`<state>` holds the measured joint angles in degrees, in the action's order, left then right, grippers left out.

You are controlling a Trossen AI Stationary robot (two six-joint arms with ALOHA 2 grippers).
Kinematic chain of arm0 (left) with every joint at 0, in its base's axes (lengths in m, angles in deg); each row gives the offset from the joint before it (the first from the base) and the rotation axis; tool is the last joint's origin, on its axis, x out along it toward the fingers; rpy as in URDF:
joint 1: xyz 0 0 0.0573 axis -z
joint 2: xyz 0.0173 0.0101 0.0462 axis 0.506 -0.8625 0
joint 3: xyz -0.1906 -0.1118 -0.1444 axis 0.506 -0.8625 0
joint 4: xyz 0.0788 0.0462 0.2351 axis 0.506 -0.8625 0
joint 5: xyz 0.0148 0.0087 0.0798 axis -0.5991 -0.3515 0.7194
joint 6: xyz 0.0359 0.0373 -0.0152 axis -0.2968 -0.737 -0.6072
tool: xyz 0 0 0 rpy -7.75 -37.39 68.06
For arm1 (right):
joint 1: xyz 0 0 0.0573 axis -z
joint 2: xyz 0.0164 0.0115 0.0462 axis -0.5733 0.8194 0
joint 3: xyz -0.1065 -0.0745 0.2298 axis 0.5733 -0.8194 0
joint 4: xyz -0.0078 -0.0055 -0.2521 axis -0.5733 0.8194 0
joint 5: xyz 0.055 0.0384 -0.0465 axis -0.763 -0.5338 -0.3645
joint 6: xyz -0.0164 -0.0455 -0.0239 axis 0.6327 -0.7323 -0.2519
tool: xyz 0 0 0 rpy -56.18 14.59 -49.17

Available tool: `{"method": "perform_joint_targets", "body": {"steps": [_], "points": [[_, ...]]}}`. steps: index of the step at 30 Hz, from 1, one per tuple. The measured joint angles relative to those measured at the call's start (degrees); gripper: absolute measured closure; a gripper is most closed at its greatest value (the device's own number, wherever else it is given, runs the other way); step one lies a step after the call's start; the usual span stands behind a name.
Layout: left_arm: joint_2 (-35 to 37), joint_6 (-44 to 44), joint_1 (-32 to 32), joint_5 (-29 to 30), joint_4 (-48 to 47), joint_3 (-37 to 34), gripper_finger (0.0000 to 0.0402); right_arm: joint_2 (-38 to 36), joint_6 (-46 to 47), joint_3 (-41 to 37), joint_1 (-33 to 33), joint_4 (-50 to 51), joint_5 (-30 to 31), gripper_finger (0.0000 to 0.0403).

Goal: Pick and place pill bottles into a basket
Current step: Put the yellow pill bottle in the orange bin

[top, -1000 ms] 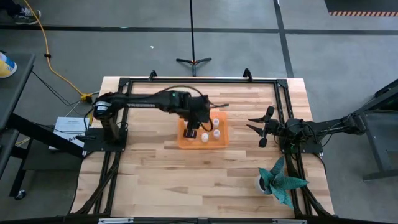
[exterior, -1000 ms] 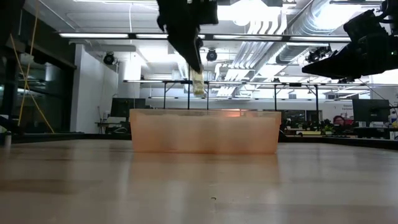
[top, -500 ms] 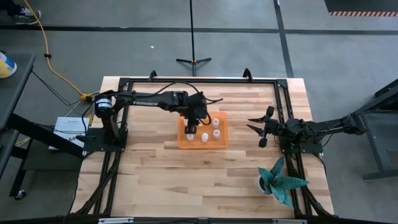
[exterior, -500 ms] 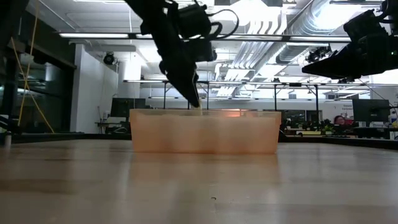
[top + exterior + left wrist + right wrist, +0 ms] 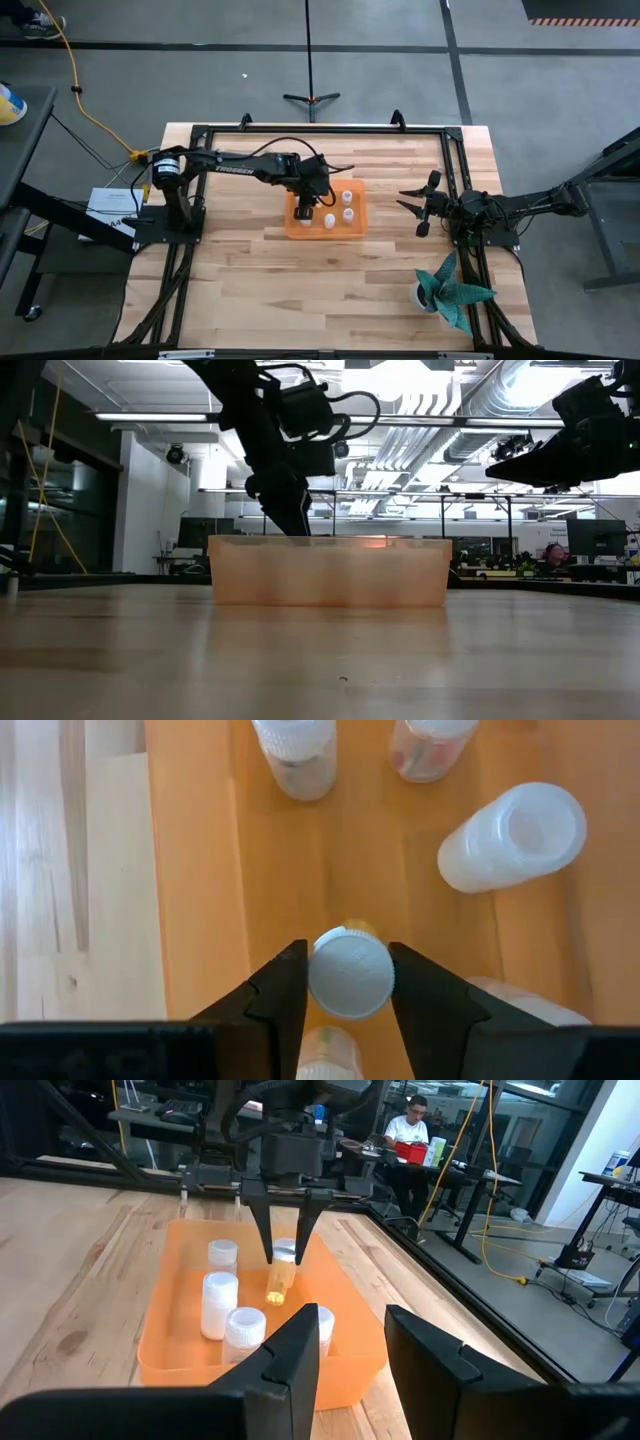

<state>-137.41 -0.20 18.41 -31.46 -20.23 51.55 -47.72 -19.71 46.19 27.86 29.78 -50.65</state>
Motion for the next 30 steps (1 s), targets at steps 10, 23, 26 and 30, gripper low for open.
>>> {"method": "perform_joint_targets", "body": {"steps": [10, 23, 26, 30], "points": [[0.0, 0.35, 0.0, 0.04, -2.22, 0.0, 0.0245, 0.0, -0.22, 0.0, 0.0, 0.0, -0.02, 0.0295], [0.0, 4.85, 0.0, 0.04, -2.78, 0.0, 0.0231, 0.0, -1.05, 0.0, 0.0, 0.0, -0.02, 0.0295], [0.0, 5.42, 0.0, 0.04, -2.85, 0.0, 0.0229, 0.0, -1.05, 0.0, 0.02, 0.0, -0.02, 0.0295], [0.0, 5.46, 0.0, 0.04, -2.85, 0.0, 0.0219, 0.0, -1.05, 0.0, 0.0, 0.0, -0.02, 0.0295]]}}
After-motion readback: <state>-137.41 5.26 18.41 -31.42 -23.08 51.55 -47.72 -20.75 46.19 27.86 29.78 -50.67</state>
